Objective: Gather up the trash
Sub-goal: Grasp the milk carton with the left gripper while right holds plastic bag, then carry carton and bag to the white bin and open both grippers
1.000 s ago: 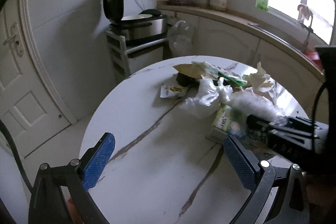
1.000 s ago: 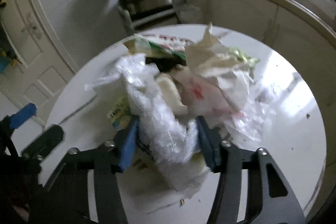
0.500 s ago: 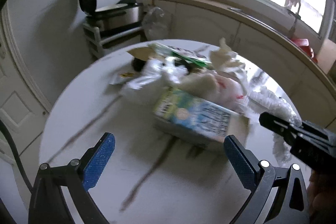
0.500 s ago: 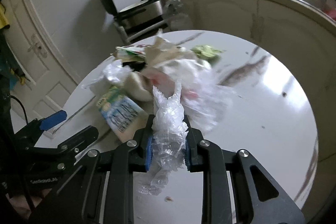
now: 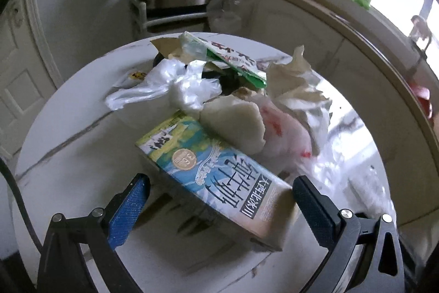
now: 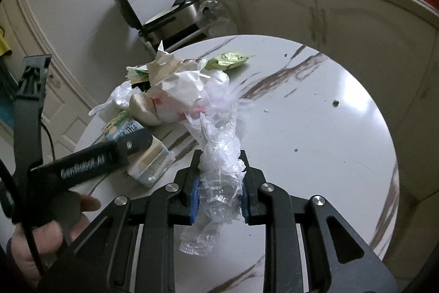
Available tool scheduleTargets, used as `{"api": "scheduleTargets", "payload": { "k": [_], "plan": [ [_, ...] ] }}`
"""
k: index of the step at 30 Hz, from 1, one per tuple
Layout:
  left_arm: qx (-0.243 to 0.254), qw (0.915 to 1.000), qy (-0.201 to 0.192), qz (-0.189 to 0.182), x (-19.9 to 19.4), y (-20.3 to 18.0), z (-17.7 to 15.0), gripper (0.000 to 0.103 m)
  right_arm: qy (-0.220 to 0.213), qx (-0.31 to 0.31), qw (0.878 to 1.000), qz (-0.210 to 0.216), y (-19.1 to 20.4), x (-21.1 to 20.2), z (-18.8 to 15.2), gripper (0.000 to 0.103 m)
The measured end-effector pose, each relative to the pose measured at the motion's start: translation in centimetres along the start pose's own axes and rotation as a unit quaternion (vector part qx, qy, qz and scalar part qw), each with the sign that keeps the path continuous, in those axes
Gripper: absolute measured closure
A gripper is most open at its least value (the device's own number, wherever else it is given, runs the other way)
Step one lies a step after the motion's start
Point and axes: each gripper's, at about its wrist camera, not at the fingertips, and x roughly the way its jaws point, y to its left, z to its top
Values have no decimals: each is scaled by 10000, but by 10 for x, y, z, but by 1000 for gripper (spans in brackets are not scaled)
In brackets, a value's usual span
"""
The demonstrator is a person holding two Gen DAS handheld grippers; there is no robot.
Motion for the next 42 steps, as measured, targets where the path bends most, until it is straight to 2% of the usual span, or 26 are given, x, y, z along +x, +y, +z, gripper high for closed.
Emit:
{"api": "scheduleTargets", "payload": {
  "k": [10,13,14,18,23,25,28,30,32,33,34,39,42],
  "plan": [
    [-52,9998,145,157,16,-6,8,1,-3,85,9999,121,-9,4,-2,81],
    [-78,9999,110,-64,25,0,4,1,21,88,9999,121,-8,6,-2,81],
    [-132,9995,156,-226,27,6,4,5,26,87,9999,118,-7,6,-2,81],
    [86,9985,219,-488,22,24,2,19,20,56,9999,139,-6,7,-2,81],
    [407,9966,305,-642,12,39,-2,39,66,20,9998,171,2,12,-5,81],
    [624,9956,339,-604,9,40,-4,37,76,7,9998,170,4,12,-6,81],
    [747,9965,290,-243,8,35,1,24,79,-9,9999,136,6,10,-6,81],
    [829,9958,292,-261,12,29,0,28,73,13,9999,107,6,9,-6,81],
    [971,9945,228,-320,13,24,-3,42,77,26,9999,65,7,9,-7,81],
    [1022,9939,207,-366,11,24,-5,45,80,25,10000,51,7,8,-7,81],
    [1046,9934,217,-420,11,24,-6,60,72,22,10000,27,8,7,-7,81],
    [1158,9907,231,-680,-1,36,-17,60,-3,55,10000,5,9,-1,-7,81],
    [1197,9904,131,-685,-19,49,-23,60,-37,52,10000,5,10,-6,-10,81]
  ]
}}
